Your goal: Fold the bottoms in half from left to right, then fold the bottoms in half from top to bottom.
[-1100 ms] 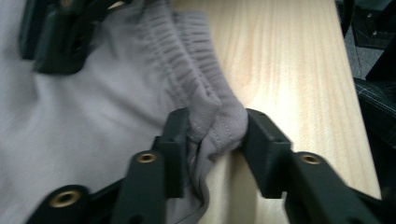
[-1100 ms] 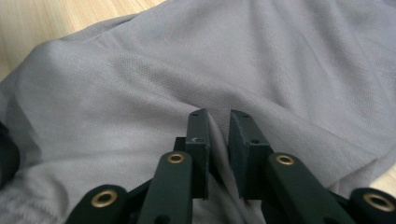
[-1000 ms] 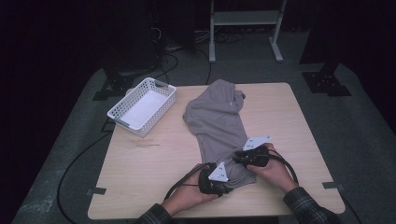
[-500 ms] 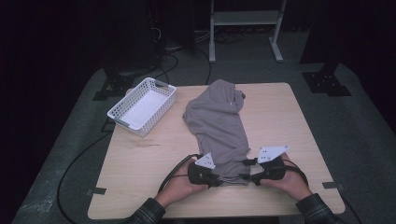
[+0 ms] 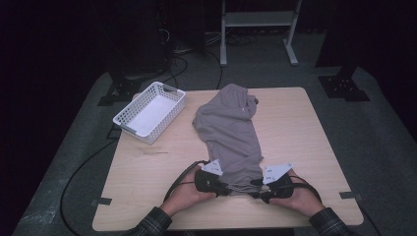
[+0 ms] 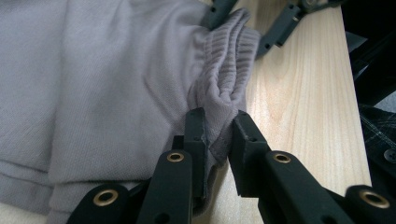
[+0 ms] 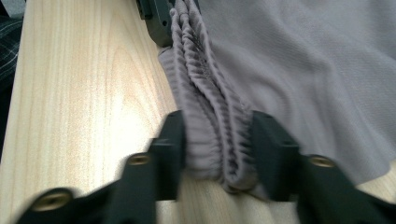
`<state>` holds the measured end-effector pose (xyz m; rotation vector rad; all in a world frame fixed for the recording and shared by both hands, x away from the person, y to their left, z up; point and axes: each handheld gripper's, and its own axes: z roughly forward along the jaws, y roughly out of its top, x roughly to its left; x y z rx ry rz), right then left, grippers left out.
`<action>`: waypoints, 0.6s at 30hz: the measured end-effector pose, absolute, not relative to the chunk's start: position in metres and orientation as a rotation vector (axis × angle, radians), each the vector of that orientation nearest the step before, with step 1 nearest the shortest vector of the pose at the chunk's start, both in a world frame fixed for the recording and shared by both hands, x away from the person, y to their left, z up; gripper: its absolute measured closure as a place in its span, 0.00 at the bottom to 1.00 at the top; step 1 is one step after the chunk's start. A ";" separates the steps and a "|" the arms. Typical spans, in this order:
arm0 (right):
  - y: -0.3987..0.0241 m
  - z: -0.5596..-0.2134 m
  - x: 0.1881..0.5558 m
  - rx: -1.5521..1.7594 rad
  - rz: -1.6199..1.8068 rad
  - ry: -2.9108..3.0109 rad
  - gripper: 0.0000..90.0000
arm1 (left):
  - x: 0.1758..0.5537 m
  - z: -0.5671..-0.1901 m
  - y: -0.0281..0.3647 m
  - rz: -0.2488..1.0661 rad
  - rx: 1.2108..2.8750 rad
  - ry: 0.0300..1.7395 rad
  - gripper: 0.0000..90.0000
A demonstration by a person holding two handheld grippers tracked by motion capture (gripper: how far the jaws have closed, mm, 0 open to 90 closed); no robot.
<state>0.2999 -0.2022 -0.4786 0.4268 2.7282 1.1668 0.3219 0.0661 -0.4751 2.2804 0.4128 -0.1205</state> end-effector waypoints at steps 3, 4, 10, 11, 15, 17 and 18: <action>-0.202 -0.478 0.298 0.447 1.174 2.725 0.74 | 0.320 -0.475 0.067 -0.119 2.282 0.413 0.86; -0.201 -0.478 0.297 0.450 1.166 2.731 0.76 | 0.320 -0.475 0.067 -0.123 2.283 0.416 0.86; -0.199 -0.472 0.294 0.558 1.177 2.824 0.90 | 0.312 -0.474 0.069 -0.213 2.291 0.424 0.87; -0.198 -0.471 0.294 0.578 1.176 2.845 0.91 | 0.311 -0.473 0.069 -0.217 2.298 0.418 0.87; -0.199 -0.468 0.291 0.589 1.189 2.900 0.91 | 0.305 -0.465 0.067 -0.245 2.306 0.381 0.87; -0.202 -0.463 0.290 0.571 1.213 2.907 0.91 | 0.302 -0.457 0.067 -0.235 2.302 0.348 0.87; -0.203 -0.460 0.289 0.562 1.234 2.901 0.91 | 0.301 -0.454 0.067 -0.229 2.297 0.340 0.87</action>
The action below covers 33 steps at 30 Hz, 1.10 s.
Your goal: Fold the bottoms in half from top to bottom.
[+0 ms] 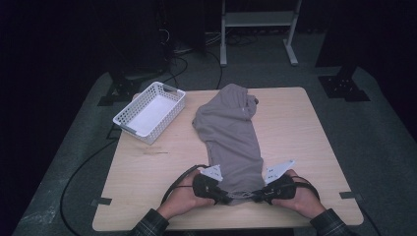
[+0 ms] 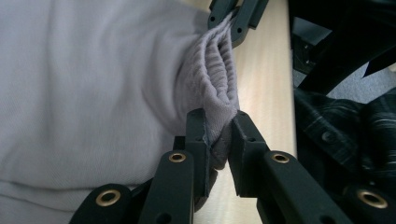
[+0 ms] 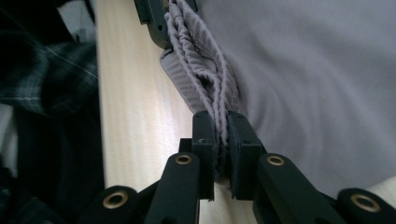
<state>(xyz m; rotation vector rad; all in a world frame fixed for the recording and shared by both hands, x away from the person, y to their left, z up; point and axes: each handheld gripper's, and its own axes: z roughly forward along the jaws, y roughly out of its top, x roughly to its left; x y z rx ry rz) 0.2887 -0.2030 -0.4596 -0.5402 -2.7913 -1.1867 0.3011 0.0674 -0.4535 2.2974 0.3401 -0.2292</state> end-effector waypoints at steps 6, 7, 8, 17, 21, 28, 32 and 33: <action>-0.209 -0.436 0.289 -0.516 -1.355 -2.772 0.91 | 0.303 -0.425 0.077 -0.162 2.216 0.316 0.87; -0.209 -0.433 0.290 -0.516 -1.370 -2.778 0.91 | 0.306 -0.421 0.078 -0.135 2.205 0.316 0.87; -0.208 -0.428 0.292 -0.514 -1.386 -2.797 0.91 | 0.308 -0.418 0.079 -0.117 2.195 0.320 0.87; -0.199 -0.419 0.330 -0.612 -1.436 -2.930 0.90 | 0.345 -0.415 0.079 0.043 2.160 0.422 0.87; -0.193 -0.430 0.350 -0.680 -1.388 -2.967 0.90 | 0.365 -0.429 0.076 0.082 2.177 0.478 0.86; -0.184 -0.457 0.373 -0.754 -1.264 -3.018 0.90 | 0.389 -0.459 0.071 0.115 2.224 0.574 0.86; -0.181 -0.464 0.378 -0.781 -1.236 -3.014 0.90 | 0.392 -0.465 0.068 0.134 2.239 0.593 0.85; -0.181 -0.465 0.378 -0.780 -1.231 -3.004 0.90 | 0.393 -0.470 0.068 0.131 2.256 0.598 0.85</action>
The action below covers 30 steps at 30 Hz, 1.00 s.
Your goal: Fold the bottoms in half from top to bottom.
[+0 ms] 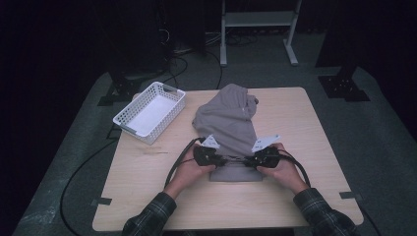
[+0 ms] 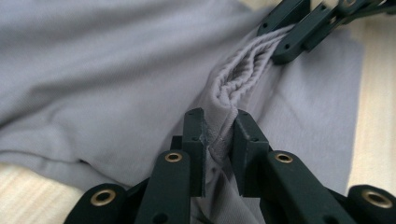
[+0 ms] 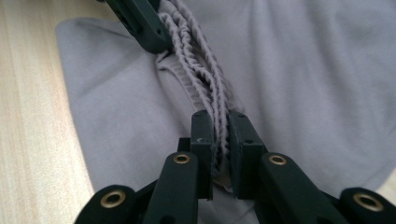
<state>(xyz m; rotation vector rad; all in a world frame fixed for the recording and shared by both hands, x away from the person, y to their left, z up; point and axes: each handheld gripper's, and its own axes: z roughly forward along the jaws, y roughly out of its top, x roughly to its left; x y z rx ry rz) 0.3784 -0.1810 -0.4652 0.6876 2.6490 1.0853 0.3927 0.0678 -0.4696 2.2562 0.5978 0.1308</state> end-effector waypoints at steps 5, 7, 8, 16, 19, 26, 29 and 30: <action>-0.182 -0.468 0.377 0.703 1.099 2.664 0.89 | 0.389 -0.470 0.068 0.123 2.275 0.584 0.85; -0.180 -0.467 0.374 0.690 1.084 2.681 0.89 | 0.386 -0.469 0.067 0.118 2.299 0.560 0.85; -0.180 -0.467 0.373 0.683 1.081 2.686 0.89 | 0.383 -0.468 0.067 0.107 2.309 0.554 0.85; -0.180 -0.466 0.353 0.621 1.098 2.782 0.89 | 0.362 -0.467 0.073 0.016 2.347 0.469 0.85; -0.178 -0.465 0.343 0.590 1.098 2.818 0.89 | 0.355 -0.467 0.077 -0.040 2.338 0.462 0.85; -0.174 -0.465 0.318 0.494 1.119 2.897 0.89 | 0.334 -0.470 0.088 -0.164 2.320 0.423 0.85; -0.170 -0.465 0.306 0.448 1.121 2.926 0.89 | 0.323 -0.470 0.092 -0.196 2.328 0.396 0.85; -0.169 -0.465 0.301 0.433 1.123 2.934 0.89 | 0.321 -0.470 0.093 -0.203 2.333 0.386 0.85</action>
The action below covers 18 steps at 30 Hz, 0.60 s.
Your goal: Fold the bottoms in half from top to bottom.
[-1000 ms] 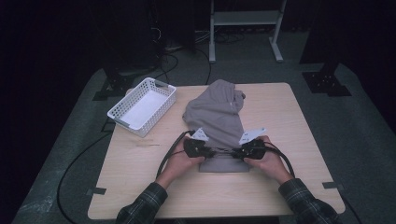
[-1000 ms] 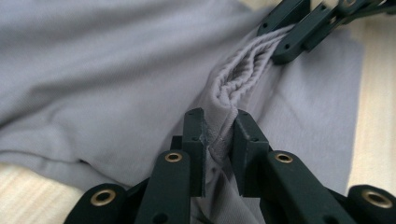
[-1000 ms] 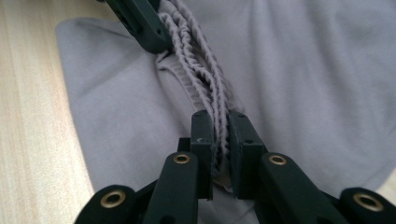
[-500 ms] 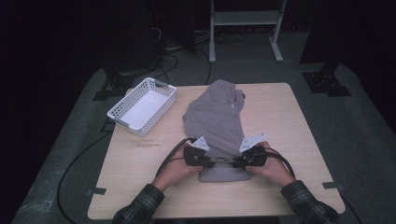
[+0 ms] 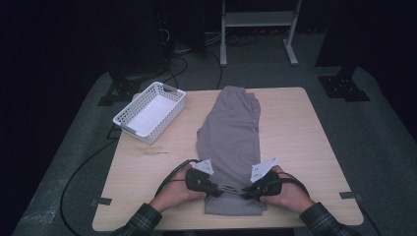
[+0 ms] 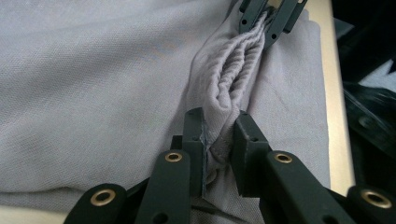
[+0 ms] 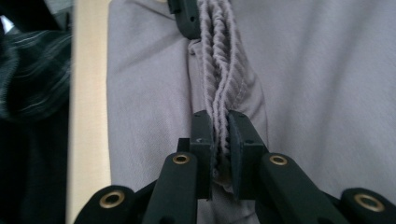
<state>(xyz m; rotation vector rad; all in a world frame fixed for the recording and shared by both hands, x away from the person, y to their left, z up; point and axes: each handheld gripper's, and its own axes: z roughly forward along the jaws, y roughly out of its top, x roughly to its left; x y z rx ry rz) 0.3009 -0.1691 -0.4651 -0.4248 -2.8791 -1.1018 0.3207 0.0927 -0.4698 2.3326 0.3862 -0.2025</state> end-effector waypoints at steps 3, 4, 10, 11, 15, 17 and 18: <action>-0.166 -0.465 0.291 -0.388 -1.094 -2.861 0.90 | 0.312 -0.470 0.095 -0.233 2.339 0.367 0.85; -0.165 -0.465 0.287 -0.375 -1.091 -2.852 0.90 | 0.310 -0.470 0.095 -0.240 2.337 0.361 0.85; -0.166 -0.462 0.282 -0.381 -1.103 -2.822 0.90 | 0.303 -0.464 0.095 -0.241 2.344 0.335 0.86; -0.168 -0.461 0.284 -0.387 -1.115 -2.820 0.90 | 0.304 -0.462 0.096 -0.249 2.329 0.336 0.86; -0.175 -0.451 0.292 -0.409 -1.174 -2.811 0.90 | 0.310 -0.450 0.097 -0.245 2.279 0.343 0.86; -0.177 -0.444 0.297 -0.431 -1.210 -2.816 0.90 | 0.316 -0.442 0.097 -0.232 2.251 0.357 0.86; -0.179 -0.440 0.300 -0.442 -1.228 -2.821 0.90 | 0.320 -0.439 0.098 -0.220 2.246 0.357 0.86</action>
